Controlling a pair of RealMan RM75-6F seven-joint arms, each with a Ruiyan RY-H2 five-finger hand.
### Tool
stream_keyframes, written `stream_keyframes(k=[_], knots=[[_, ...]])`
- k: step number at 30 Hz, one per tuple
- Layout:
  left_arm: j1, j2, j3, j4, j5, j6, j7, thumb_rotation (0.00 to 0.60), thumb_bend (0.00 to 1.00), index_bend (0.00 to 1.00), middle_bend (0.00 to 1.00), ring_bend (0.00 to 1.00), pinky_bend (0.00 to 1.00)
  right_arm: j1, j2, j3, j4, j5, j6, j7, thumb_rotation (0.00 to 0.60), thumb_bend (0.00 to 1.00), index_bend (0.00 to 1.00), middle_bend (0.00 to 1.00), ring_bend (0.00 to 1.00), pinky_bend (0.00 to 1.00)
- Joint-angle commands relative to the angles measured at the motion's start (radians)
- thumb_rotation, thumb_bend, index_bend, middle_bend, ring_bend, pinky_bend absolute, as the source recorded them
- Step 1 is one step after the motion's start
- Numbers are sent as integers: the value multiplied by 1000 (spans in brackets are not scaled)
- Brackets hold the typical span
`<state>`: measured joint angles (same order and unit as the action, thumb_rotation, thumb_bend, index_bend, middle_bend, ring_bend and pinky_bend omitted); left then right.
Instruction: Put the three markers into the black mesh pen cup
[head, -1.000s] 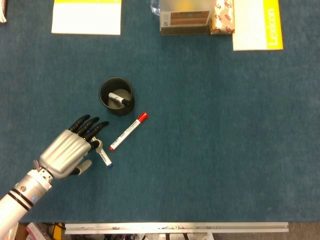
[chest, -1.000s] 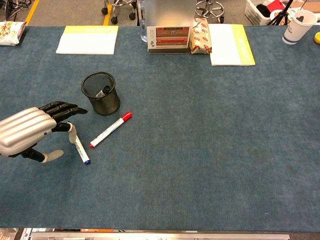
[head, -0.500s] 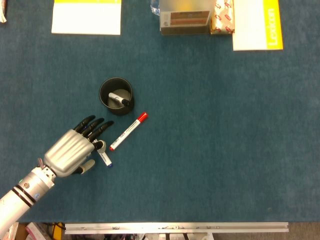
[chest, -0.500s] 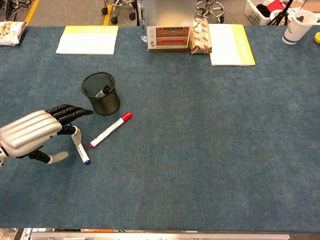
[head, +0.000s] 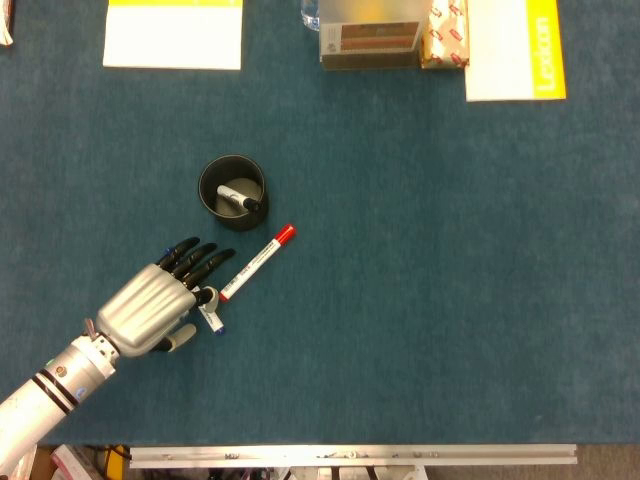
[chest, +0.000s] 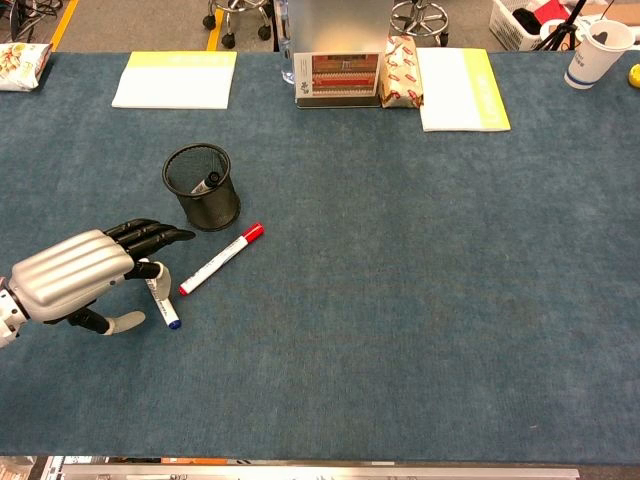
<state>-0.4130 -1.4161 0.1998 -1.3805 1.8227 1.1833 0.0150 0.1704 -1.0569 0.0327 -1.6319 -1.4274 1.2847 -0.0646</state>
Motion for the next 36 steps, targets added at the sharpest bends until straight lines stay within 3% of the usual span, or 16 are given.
stream_keyframes(k=[1,36], knots=[[8,-21,-8,11,-9,9,13,600,311,447,13,0,70,0,0,0,0,0,0,0,600,0,102,197,109,406],[-12,-57,11,55,-43,-46,13,600,311,418,0,0,70,-2,3,0,-2,-3,4,4,600,0,102,197,109,406]])
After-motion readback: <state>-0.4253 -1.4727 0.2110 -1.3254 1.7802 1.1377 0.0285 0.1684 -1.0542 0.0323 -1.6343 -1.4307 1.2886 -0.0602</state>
